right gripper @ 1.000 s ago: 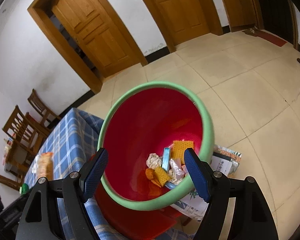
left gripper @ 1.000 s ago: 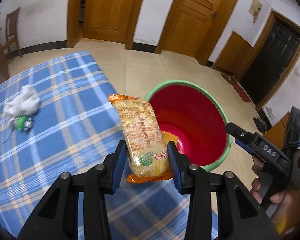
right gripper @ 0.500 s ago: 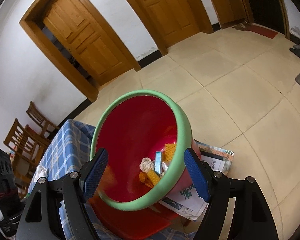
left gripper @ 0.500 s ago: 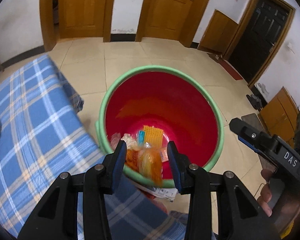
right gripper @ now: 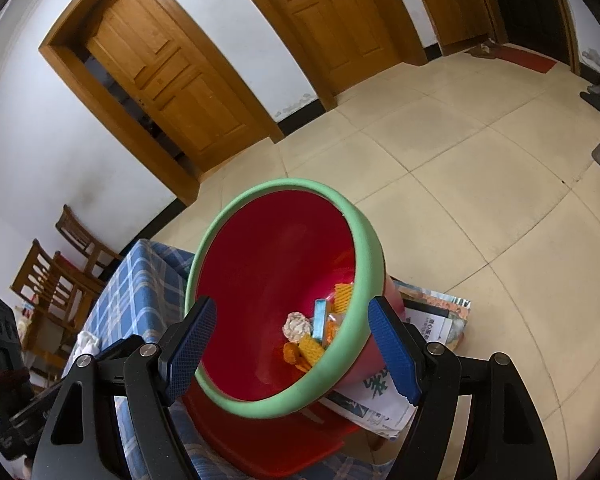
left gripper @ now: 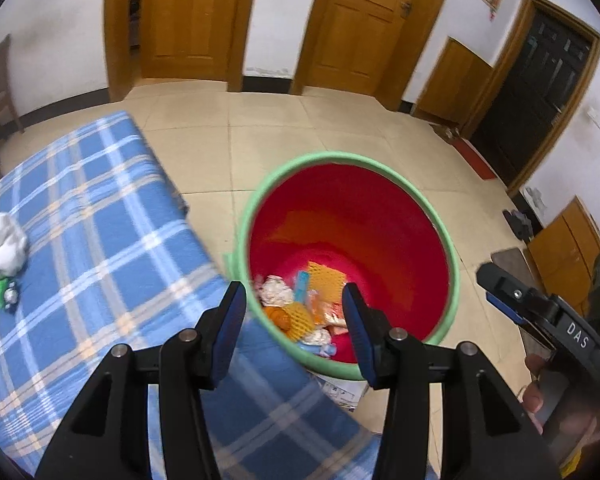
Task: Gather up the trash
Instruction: 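Lower the snack bag over the red bucket and open the left tool, then move the left tool to the white cloth toy and grasp it, then grasp the green figure keychain with the right tool while the left tool holds the cloth toy, then drop the green figure into the bucket with the right tool while the left carries the toy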
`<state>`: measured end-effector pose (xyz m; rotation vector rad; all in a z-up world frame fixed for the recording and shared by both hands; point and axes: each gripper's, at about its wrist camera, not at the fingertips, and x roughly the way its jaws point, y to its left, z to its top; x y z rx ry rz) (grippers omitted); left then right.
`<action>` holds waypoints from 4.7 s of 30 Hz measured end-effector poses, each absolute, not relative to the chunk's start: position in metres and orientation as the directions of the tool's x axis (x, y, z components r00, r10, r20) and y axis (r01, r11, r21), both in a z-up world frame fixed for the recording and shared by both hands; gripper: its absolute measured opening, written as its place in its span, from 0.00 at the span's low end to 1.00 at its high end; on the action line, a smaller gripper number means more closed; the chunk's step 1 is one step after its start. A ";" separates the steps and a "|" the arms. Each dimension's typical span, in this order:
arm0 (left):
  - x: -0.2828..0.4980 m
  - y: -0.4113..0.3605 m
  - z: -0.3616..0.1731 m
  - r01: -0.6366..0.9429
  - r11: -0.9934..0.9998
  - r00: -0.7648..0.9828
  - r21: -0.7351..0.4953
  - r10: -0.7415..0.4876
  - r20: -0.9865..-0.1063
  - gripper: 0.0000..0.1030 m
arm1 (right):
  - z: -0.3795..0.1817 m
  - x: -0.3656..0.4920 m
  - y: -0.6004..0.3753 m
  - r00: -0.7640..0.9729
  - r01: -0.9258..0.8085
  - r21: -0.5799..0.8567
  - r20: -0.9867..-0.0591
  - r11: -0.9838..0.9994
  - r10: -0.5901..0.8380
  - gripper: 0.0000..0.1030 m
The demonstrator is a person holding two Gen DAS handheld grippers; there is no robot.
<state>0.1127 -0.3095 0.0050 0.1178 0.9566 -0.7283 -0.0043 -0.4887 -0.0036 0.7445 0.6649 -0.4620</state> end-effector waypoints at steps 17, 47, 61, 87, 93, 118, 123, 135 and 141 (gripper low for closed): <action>0.186 -0.204 0.022 0.365 0.921 0.566 -0.132 -0.332 -0.754 0.58 | 0.001 0.015 -0.464 0.696 0.564 0.435 -0.707 0.701 -0.122 0.77; 0.241 -0.123 -0.010 0.156 0.977 0.582 -0.144 -0.209 -0.786 0.33 | 0.001 0.039 -0.448 0.660 0.562 0.392 -0.743 0.728 -0.110 0.77; 0.181 -0.056 0.028 0.063 0.975 0.654 -0.214 -0.202 -0.729 0.33 | 0.020 0.074 -0.383 0.692 0.387 0.368 -0.721 0.846 -0.004 0.77; 0.141 0.054 -0.008 -0.142 0.961 0.654 -0.238 -0.089 -0.751 0.33 | -0.004 0.203 -0.205 0.586 -0.033 0.182 -0.793 0.983 0.167 0.77; 0.143 0.058 -0.015 -0.144 0.962 0.657 -0.232 -0.083 -0.749 0.33 | -0.013 0.231 -0.177 0.576 -0.109 0.120 -0.801 0.987 0.161 0.77; 0.145 0.067 -0.024 -0.143 0.953 0.657 -0.267 -0.111 -0.746 0.33 | -0.044 0.272 -0.132 0.569 -0.167 -0.005 -0.817 0.986 0.092 0.59; 0.145 0.067 -0.024 -0.143 0.953 0.657 -0.268 -0.112 -0.746 0.33 | -0.044 0.272 -0.132 0.571 -0.167 0.001 -0.815 0.986 0.097 0.46; 0.143 0.062 -0.024 -0.135 0.951 0.659 -0.278 -0.124 -0.742 0.33 | -0.033 0.248 -0.150 0.569 -0.112 0.115 -0.807 0.987 0.159 0.45; 0.138 0.054 -0.017 -0.115 0.951 0.660 -0.288 -0.144 -0.737 0.33 | -0.018 0.216 -0.170 0.590 -0.072 0.189 -0.784 0.979 0.194 0.45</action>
